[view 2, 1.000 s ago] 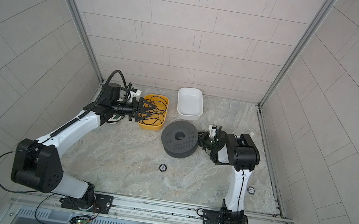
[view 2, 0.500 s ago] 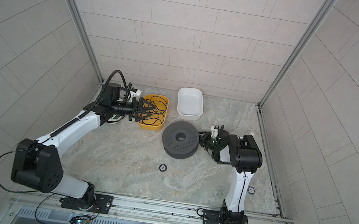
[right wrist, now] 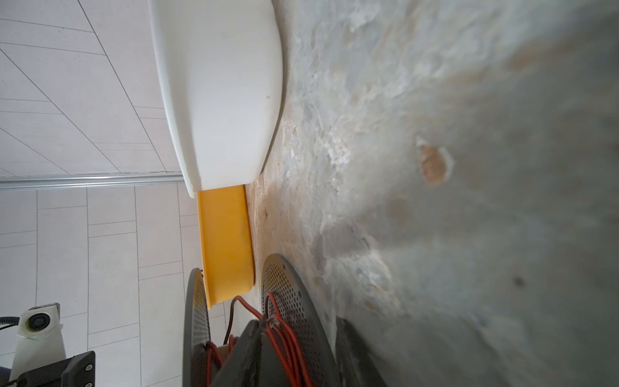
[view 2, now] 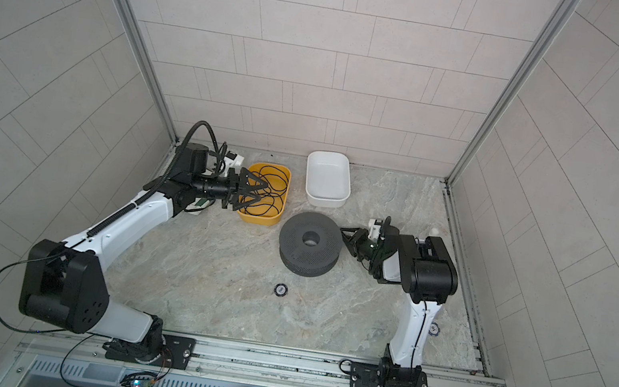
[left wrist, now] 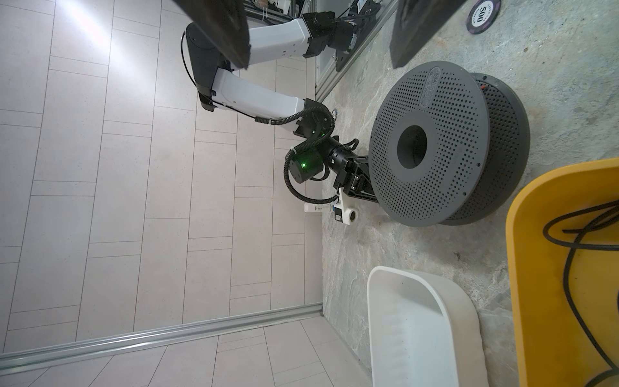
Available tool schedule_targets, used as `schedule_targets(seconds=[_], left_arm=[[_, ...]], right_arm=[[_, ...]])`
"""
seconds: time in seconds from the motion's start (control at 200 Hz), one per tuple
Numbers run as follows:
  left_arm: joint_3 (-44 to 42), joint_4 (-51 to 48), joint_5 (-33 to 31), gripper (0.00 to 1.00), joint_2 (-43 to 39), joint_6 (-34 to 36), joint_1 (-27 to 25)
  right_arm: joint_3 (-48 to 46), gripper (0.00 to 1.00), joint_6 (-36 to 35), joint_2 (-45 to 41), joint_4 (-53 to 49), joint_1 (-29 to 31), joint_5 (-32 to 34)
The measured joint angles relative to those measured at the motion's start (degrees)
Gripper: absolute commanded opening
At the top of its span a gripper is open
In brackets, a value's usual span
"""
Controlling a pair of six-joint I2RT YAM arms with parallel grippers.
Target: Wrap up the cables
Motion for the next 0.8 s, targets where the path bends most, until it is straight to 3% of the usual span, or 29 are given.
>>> schedule_targets(seconds=[0.175, 0.53, 0.641, 0.661, 0.716, 0.801], left_arm=[[0.2, -1.5, -0.3, 0.72, 0.0, 1.5, 0.0], [5.6, -15.6, -6.5, 0.75, 1.2, 13.2, 0.0], [8.6, -20.8, -11.1, 0.84, 1.2, 18.6, 0.0], [9.0, -21.4, -11.9, 0.91, 1.2, 19.6, 0.0], [9.1, -22.3, -14.5, 0.98, 1.2, 20.9, 0.2], [9.1, -23.6, -18.4, 1.0, 1.3, 23.0, 0.5]], right_arm=[[0.2, 0.4, -5.1, -5.9, -11.5, -1.2, 2.4], [7.5, 0.49, -17.9, -16.6, -37.2, -2.6, 7.2], [10.5, 0.54, -22.8, -19.1, -45.9, -2.9, 9.3], [11.1, 0.56, -23.9, -19.7, -47.7, -2.9, 9.8], [12.6, 0.59, -26.8, -21.6, -51.7, -3.0, 11.4], [14.9, 0.6, -31.3, -25.3, -57.4, -3.1, 14.6]])
